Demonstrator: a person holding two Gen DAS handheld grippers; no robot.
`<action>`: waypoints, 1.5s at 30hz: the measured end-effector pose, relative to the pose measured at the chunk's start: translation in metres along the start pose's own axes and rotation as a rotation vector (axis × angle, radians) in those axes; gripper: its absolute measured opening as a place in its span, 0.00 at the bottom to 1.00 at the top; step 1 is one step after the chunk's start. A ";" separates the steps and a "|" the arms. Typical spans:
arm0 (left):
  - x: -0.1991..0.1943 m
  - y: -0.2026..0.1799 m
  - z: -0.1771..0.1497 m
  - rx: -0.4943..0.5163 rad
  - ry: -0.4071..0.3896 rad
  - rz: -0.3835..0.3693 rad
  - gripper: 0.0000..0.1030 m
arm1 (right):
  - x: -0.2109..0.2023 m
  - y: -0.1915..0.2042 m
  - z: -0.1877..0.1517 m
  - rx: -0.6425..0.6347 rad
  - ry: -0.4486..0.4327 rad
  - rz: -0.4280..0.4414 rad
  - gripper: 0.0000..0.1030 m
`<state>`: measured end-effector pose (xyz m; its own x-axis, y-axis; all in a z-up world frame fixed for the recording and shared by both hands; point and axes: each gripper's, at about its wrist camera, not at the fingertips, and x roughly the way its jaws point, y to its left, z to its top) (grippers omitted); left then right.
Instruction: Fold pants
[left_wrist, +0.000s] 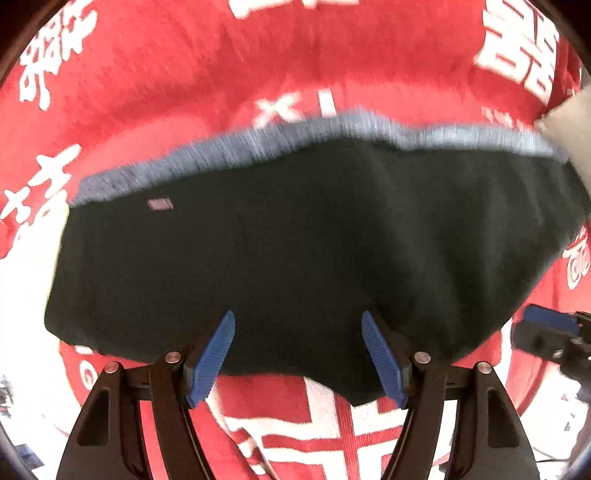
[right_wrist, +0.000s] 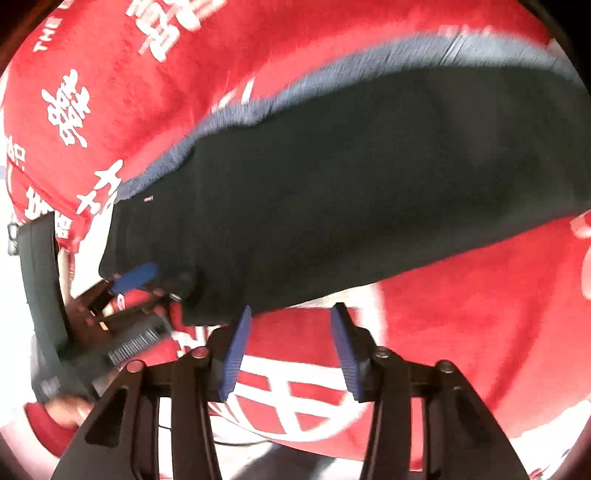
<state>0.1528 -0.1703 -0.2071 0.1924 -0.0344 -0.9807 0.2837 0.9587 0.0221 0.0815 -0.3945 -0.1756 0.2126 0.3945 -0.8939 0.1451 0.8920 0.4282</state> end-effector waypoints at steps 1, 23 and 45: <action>-0.006 0.002 0.009 -0.006 -0.018 0.001 0.71 | -0.009 -0.004 0.004 -0.014 -0.023 -0.026 0.48; 0.059 -0.019 0.122 -0.161 -0.044 0.181 0.84 | 0.016 -0.125 0.193 -0.110 -0.138 -0.356 0.32; 0.048 -0.126 0.125 -0.136 -0.018 0.155 0.84 | -0.061 -0.270 0.163 0.032 -0.181 -0.458 0.34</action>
<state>0.2440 -0.3285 -0.2331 0.2415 0.1126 -0.9639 0.1202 0.9821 0.1449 0.1873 -0.6955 -0.2147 0.2838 -0.0842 -0.9552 0.2919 0.9564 0.0025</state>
